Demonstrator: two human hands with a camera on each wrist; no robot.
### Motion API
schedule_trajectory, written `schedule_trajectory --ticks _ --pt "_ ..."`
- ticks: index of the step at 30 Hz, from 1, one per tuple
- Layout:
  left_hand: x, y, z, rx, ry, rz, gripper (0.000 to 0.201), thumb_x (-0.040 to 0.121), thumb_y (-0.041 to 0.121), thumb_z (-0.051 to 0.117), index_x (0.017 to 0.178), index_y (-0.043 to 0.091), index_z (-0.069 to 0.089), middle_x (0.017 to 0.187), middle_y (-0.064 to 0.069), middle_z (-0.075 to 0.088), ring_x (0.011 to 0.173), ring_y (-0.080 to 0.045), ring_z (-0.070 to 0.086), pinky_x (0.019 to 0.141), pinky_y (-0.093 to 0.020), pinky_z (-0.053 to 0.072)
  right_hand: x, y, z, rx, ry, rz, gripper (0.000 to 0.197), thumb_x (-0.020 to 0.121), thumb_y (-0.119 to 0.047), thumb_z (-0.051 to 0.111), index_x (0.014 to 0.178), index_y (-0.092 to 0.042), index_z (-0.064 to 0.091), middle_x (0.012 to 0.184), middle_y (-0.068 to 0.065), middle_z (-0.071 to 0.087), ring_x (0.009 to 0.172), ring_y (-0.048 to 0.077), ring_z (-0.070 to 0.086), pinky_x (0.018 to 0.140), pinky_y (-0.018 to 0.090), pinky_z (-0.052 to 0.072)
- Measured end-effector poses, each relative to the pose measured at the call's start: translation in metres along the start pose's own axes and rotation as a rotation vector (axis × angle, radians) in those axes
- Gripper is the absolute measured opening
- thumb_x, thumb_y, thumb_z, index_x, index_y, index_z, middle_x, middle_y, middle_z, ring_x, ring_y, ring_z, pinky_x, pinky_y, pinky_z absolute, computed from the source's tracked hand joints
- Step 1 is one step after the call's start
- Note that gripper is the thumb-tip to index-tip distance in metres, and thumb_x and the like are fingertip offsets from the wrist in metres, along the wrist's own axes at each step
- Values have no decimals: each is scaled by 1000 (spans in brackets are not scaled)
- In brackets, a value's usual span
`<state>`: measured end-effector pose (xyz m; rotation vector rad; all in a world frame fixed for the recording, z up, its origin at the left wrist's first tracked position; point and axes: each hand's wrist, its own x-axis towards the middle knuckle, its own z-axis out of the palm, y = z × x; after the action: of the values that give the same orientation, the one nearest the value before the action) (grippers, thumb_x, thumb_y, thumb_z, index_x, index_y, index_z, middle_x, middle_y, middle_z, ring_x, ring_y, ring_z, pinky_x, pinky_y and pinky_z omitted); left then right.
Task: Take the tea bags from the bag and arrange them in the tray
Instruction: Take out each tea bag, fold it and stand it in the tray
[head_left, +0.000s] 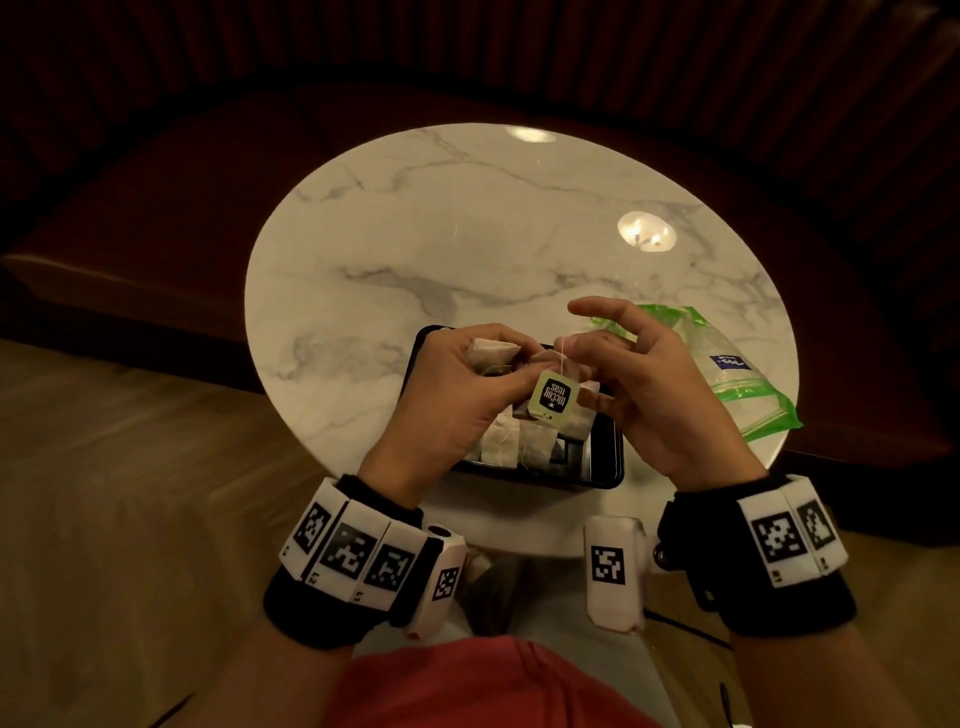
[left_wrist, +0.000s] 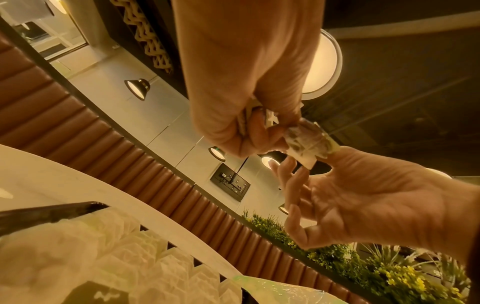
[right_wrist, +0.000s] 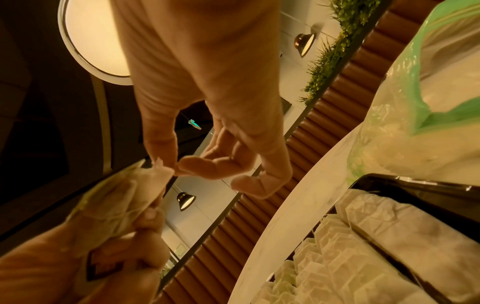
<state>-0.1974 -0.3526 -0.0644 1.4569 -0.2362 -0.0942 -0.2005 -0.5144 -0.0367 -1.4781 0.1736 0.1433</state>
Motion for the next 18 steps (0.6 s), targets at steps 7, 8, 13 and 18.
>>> schedule_trajectory --ticks 7,8,13,18 --pt "-2 2 3 -40 -15 -36 7 87 8 69 87 6 75 69 -7 70 61 -9 63 53 -18 47 3 -4 -2 71 -16 53 26 89 1 49 100 -19 61 72 -5 61 61 10 53 61 26 43" --pt "-2 2 2 -18 -11 -45 8 88 11 68 88 10 76 64 -5 67 57 -8 57 49 -19 42 2 -4 -2 81 -13 56 23 90 -2 49 98 -19 62 73 -4 61 63 11 53 59 24 43" --pt "-1 -1 2 13 60 -89 10 90 16 67 85 16 76 60 4 62 54 -6 51 46 -19 38 -4 1 -7 25 -49 5 15 81 -23 65 95 -15 66 76 -4 64 70 11 57 58 20 49" --pt "-1 -3 4 -51 89 -173 14 88 32 69 80 22 76 70 -6 64 66 -21 58 58 -34 44 -6 10 -5 -62 -22 -88 8 85 -16 64 87 -10 69 73 0 70 67 10 65 58 19 53"
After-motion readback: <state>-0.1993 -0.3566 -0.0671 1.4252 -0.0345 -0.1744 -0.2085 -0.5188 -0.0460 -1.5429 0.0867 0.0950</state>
